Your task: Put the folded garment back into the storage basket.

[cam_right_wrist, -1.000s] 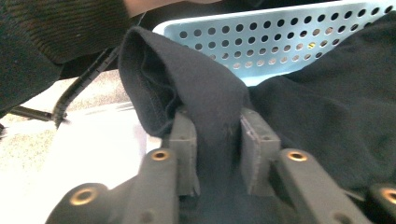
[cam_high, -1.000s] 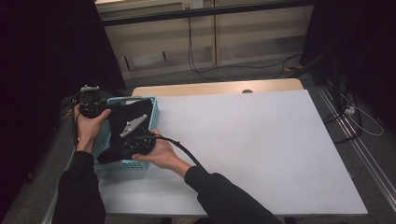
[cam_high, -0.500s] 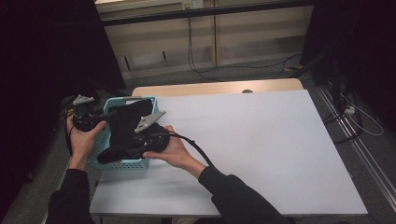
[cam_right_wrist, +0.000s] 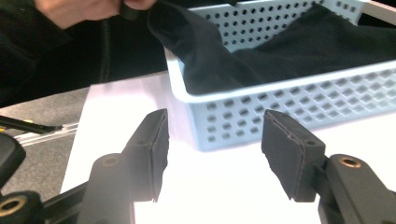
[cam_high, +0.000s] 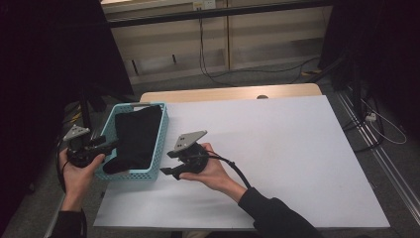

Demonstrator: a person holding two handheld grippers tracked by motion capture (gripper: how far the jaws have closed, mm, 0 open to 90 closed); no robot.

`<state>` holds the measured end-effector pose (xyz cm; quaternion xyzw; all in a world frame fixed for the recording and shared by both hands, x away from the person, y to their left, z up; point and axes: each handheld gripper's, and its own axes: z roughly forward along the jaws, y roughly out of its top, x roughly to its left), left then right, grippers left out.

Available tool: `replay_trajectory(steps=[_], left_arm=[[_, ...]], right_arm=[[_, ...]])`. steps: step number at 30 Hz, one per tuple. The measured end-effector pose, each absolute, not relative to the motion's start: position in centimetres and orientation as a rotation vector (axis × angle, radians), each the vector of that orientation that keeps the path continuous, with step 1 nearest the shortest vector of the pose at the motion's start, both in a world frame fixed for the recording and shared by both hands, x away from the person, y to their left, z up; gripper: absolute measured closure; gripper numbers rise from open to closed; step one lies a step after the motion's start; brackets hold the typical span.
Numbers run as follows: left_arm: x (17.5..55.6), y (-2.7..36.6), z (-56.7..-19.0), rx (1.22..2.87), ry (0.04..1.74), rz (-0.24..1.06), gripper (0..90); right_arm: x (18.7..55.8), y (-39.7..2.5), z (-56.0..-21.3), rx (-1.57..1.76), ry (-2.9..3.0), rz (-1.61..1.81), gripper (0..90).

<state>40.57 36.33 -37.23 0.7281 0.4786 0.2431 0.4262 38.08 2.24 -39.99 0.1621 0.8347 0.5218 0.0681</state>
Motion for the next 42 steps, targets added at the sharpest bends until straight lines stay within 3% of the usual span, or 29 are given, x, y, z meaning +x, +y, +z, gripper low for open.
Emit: replay_trajectory(steps=[10,15,18,21,23,33,42], left_arm=[[37.4,36.7,-38.4,1.847,1.197,0.545,43.6],[37.1,36.4,-39.1,1.883,1.178,0.506,50.0],[37.0,36.4,-39.5,1.921,1.185,0.443,58.0],[36.8,36.4,-39.8,1.908,1.162,0.41,79.7],[37.0,36.5,-39.7,1.925,1.157,0.424,84.1],[39.7,38.1,-40.3,1.909,1.267,0.487,85.9],[39.8,38.6,-40.4,1.95,1.264,0.543,85.8]], right_arm=[[35.4,-2.6,-41.3,0.537,2.508,1.498,38.8],[34.7,-4.7,-41.4,0.565,2.507,1.46,38.5],[34.5,-5.4,-41.7,0.575,2.517,1.448,39.4],[34.4,-5.8,-42.1,0.587,2.519,1.45,39.1],[34.4,-5.9,-42.2,0.595,2.519,1.446,38.8],[34.3,-6.2,-42.2,0.592,2.524,1.451,38.1],[34.3,-6.3,-42.1,0.597,2.524,1.451,38.2]])
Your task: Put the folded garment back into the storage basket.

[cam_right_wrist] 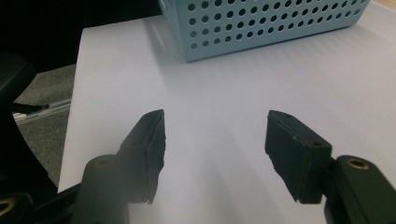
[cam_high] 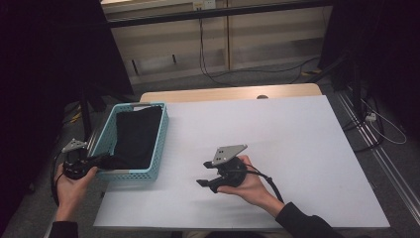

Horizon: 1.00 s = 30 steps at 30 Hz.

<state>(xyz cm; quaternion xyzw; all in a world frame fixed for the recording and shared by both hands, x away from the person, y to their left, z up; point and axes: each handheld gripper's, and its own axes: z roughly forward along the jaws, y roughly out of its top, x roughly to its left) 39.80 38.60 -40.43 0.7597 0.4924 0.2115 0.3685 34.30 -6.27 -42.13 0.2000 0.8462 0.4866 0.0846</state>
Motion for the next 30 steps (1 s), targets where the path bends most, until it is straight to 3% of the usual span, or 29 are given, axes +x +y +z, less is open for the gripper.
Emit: replay_trajectory(steps=[12,15,17,22,30], left_arm=[[38.6,37.6,-40.8,2.041,1.185,0.566,80.2],[38.7,37.7,-40.6,1.994,1.229,0.562,66.2],[38.7,37.8,-40.4,1.944,1.226,0.542,63.3],[38.7,37.9,-40.0,1.868,1.241,0.571,44.7],[38.5,36.9,-39.7,1.815,1.223,0.635,26.9]], right_arm=[[34.4,-6.6,-42.1,0.604,2.518,1.449,37.8],[34.5,-6.7,-42.1,0.604,2.52,1.444,37.6],[34.5,-6.7,-42.1,0.605,2.518,1.445,37.5],[34.6,-6.8,-42.1,0.615,2.51,1.455,36.3],[34.9,-7.7,-42.1,0.664,2.477,1.478,33.0]])
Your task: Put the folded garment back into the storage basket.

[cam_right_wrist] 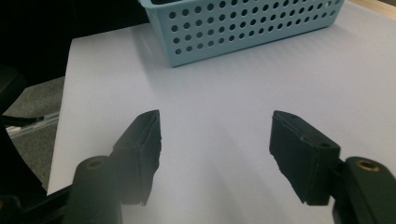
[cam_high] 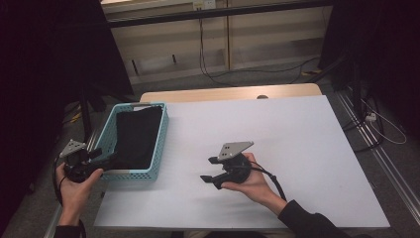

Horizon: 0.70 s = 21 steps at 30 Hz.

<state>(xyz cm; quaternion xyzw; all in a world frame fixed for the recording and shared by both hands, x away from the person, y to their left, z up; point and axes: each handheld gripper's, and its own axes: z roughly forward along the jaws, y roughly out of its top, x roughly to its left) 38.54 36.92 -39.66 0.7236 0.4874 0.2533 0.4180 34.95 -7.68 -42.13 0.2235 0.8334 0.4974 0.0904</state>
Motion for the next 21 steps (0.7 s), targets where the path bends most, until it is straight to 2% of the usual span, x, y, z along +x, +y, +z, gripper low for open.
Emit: replay_trajectory(steps=[6,10,21], left_arm=[[38.3,35.1,-39.5,1.821,1.182,0.657,14.5],[37.9,33.8,-39.8,1.807,1.135,0.682,9.8],[36.6,30.5,-39.8,1.834,0.985,0.7,5.9]], right_arm=[[35.1,-8.7,-42.1,0.698,2.446,1.465,27.4],[35.0,-9.1,-42.1,0.703,2.427,1.479,23.1],[34.5,-9.6,-42.2,0.756,2.382,1.458,15.4]])
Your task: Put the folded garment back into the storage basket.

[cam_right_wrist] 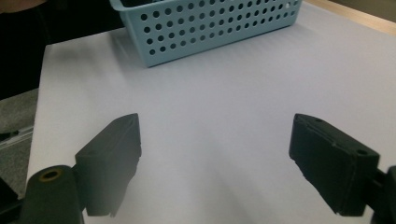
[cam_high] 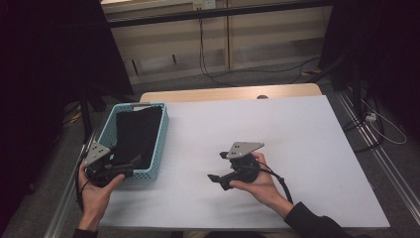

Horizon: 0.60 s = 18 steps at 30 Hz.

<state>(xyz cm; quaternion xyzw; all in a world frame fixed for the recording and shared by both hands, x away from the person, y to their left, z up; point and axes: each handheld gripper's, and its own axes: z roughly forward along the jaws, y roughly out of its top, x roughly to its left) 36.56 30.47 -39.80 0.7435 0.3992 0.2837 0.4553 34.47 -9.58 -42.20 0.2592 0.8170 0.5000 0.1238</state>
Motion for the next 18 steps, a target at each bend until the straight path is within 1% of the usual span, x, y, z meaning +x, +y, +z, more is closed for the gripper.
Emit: replay_trajectory(steps=[2,6,10,13,18], left_arm=[[36.4,30.0,-39.7,1.856,0.979,0.699,5.9],[35.9,29.3,-39.4,1.847,0.976,0.687,5.9],[35.0,29.2,-39.1,1.852,0.993,0.686,5.9],[34.1,29.2,-38.9,1.826,1.0,0.68,5.8],[33.2,28.1,-38.8,1.834,0.965,0.666,5.3]], right_arm=[[34.4,-9.8,-42.2,0.771,2.366,1.452,14.2],[34.2,-10.2,-42.4,0.786,2.36,1.407,9.1],[33.7,-10.6,-42.6,0.801,2.34,1.395,9.0],[33.2,-11.1,-42.6,0.81,2.32,1.397,9.0],[32.3,-12.2,-42.4,0.83,2.288,1.389,9.0]])
